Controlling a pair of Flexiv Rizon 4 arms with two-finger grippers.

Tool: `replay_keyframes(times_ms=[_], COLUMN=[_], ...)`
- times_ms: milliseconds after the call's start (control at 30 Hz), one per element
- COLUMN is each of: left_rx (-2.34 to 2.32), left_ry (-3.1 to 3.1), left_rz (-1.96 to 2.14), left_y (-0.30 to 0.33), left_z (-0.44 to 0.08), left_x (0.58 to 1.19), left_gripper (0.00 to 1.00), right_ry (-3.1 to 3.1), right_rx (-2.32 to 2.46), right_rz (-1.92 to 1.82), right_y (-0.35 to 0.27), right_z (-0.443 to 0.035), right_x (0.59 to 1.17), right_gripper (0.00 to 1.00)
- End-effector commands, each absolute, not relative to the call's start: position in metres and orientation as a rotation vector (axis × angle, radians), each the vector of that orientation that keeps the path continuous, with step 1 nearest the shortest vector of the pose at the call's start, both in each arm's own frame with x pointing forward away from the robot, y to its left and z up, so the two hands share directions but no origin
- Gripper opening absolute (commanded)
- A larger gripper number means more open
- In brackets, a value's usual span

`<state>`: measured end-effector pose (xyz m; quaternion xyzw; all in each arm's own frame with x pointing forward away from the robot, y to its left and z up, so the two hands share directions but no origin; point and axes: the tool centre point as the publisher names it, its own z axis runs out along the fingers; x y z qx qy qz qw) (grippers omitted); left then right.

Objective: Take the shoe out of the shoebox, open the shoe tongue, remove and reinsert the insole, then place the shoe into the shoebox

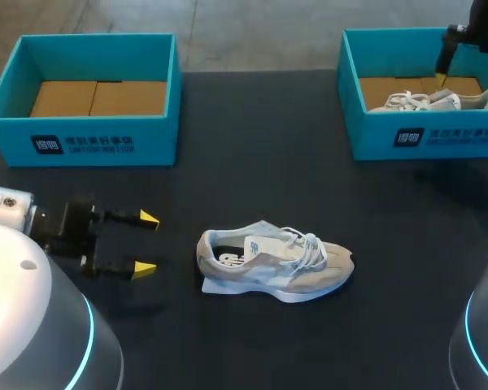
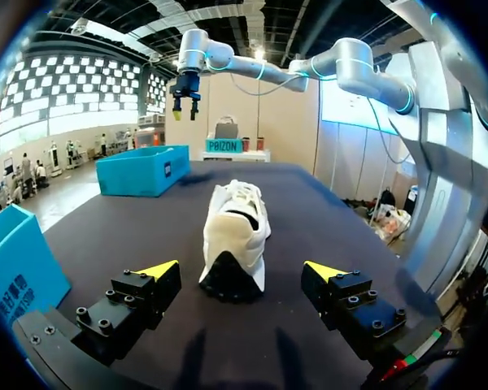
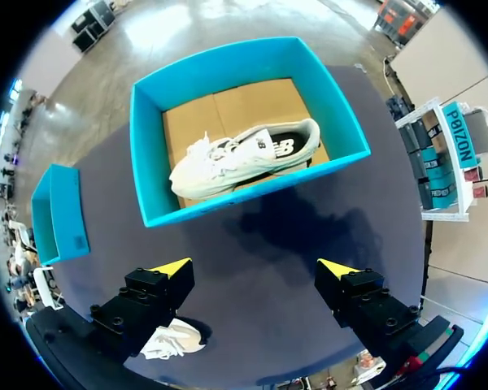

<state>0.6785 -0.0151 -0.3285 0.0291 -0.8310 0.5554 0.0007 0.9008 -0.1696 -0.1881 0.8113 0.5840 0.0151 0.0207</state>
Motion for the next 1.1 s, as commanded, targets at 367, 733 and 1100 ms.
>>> replay_keyframes(times_ms=[367,733,1100], left_rx=[0.093,0.086,0.033], left_ry=[-2.608,-2.568,-2.556], left_rz=[1.767,1.739,1.753], left_y=[-0.012,-0.027,-0.035], left_z=[-0.331,-0.357,-0.380], left_x=[0.679,0.692,0.699], left_gripper=[1.00,1.00,1.00], right_ry=[1.811,1.811,1.811], right_rx=[2.515,2.515,2.515], right_rz=[0.051,0.051,0.051], right_y=[-0.170,-0.170,-0.170], right_z=[-0.188,-0.188,-0.188], right_x=[0.900,0.900,0.900], right_gripper=[1.00,1.00,1.00])
